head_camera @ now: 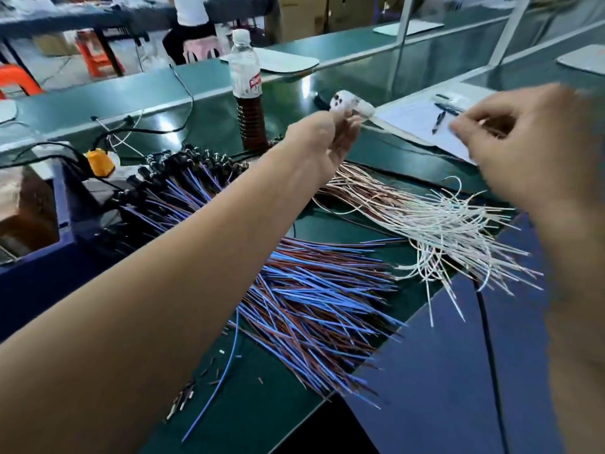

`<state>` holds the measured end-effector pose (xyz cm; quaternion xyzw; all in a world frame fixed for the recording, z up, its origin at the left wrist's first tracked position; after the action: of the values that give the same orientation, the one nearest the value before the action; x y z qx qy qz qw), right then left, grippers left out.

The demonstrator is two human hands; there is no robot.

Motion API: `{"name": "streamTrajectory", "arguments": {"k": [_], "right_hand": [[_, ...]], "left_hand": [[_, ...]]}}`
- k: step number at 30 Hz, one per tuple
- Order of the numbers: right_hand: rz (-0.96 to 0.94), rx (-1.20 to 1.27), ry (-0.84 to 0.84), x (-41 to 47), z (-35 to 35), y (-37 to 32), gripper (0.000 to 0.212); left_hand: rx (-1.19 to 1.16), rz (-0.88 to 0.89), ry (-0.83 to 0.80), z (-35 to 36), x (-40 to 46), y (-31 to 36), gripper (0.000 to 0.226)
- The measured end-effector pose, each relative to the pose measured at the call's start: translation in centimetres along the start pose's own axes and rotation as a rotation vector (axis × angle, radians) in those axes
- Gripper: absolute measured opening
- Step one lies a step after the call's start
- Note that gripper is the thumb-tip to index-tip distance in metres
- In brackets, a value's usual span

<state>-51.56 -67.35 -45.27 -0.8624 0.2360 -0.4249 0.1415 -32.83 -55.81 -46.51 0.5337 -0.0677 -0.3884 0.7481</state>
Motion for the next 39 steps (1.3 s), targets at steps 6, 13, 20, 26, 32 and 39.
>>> {"name": "streamTrajectory", "arguments": {"k": [6,13,20,26,32,39], "right_hand": [[0.169,-0.115,-0.398,-2.2,6.1,2.3,0.026],[0.087,-0.322,-0.839,-3.8,11.4,1.7,0.075],[0.147,-0.271,-0.727,-2.0,11.6,-2.5,0.089],[-0.148,0.136,-0.506,-3.6,12.0,-15.7,0.028],[-0.427,0.470,-0.449,-11.7,13.3,-30.7,0.018],[-0.578,0.759,-0.739,-21.0,16.9,-42.1,0.014]], "left_hand": [[0.005,-0.098,0.111,-2.6,1.4,-1.9,0.011],[0.051,-0.079,0.123,-4.2,-0.3,-1.1,0.038],[0.158,-0.085,0.015,-8.4,-5.4,1.8,0.014],[0.271,0.110,-0.012,-14.7,-13.8,5.2,0.016],[0.259,0.358,0.146,-24.8,-24.2,6.6,0.016],[0.905,0.517,1.323,-39.2,-34.3,1.3,0.030]]}}
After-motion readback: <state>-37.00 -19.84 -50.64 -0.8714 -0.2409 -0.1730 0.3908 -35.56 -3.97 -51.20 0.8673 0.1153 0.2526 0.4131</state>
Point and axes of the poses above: each hand's wrist, its own x-axis towards the middle knuckle, its own z-axis out of the palm, y = z × x, the point moved 1 cm from there along x, towards the middle knuckle, and after that the axes turned 6 degrees about x, right-handed, at the moved point
